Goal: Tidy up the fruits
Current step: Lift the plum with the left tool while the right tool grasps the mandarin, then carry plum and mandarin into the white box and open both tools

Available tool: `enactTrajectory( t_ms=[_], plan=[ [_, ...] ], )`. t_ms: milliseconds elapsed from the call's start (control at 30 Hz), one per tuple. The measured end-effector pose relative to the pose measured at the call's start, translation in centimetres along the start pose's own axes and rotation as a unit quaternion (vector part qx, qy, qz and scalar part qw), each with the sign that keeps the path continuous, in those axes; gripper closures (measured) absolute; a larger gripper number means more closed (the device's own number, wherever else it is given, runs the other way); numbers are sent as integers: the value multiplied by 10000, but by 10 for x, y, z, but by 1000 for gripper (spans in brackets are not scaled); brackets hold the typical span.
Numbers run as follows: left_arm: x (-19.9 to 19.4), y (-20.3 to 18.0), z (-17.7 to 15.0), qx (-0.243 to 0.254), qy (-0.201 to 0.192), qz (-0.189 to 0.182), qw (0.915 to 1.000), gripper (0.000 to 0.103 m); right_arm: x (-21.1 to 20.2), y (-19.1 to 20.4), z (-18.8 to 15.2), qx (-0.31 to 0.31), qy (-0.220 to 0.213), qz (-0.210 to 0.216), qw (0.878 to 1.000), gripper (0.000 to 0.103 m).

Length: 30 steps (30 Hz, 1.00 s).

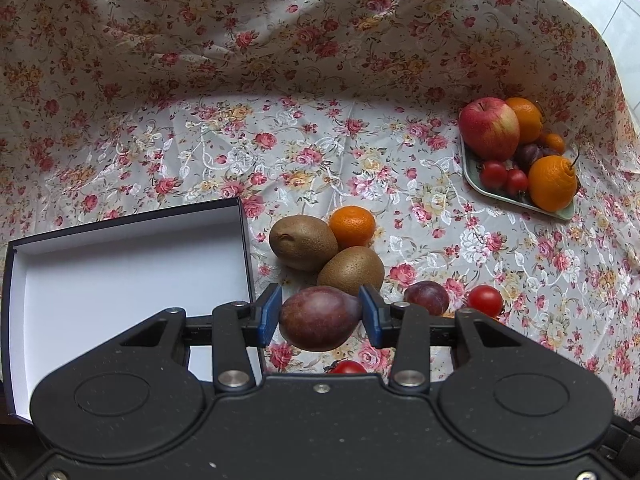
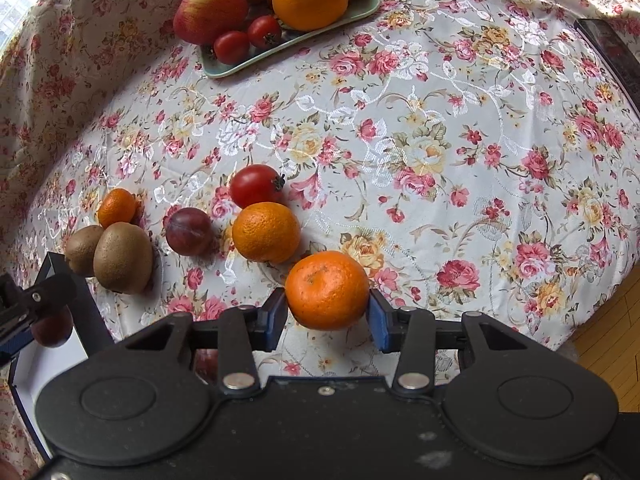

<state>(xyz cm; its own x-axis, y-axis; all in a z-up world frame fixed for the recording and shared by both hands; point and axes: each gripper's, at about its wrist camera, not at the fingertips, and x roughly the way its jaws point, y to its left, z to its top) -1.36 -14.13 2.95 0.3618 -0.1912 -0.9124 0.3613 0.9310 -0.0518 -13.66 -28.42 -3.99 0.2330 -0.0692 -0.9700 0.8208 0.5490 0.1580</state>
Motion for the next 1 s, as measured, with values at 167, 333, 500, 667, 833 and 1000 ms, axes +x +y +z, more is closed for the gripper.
enactTrajectory(
  t_ms=[167, 333, 500, 667, 833, 1000],
  plan=[
    [-8, 26, 8, -244, -173, 242, 9993, 53, -25, 8, 8, 34, -281, 219, 9994, 58],
    [-13, 59, 11, -464, -302, 612, 9966, 53, -46, 24, 8, -61, -482, 459, 9978, 58],
    [-14, 91, 11, -700, -283, 792, 9940, 53, -57, 49, -3, -320, -576, 658, 9957, 58],
    [-11, 119, 11, -903, -217, 1050, 9901, 53, -63, 78, -20, -692, -606, 810, 9925, 58],
    [-11, 145, 8, -1079, -166, 1111, 9878, 53, -63, 109, -42, -1146, -582, 927, 9874, 58],
    [-10, 169, 5, -1192, -118, 1245, 9850, 53, -55, 136, -62, -1493, -457, 916, 9835, 58]
  ],
)
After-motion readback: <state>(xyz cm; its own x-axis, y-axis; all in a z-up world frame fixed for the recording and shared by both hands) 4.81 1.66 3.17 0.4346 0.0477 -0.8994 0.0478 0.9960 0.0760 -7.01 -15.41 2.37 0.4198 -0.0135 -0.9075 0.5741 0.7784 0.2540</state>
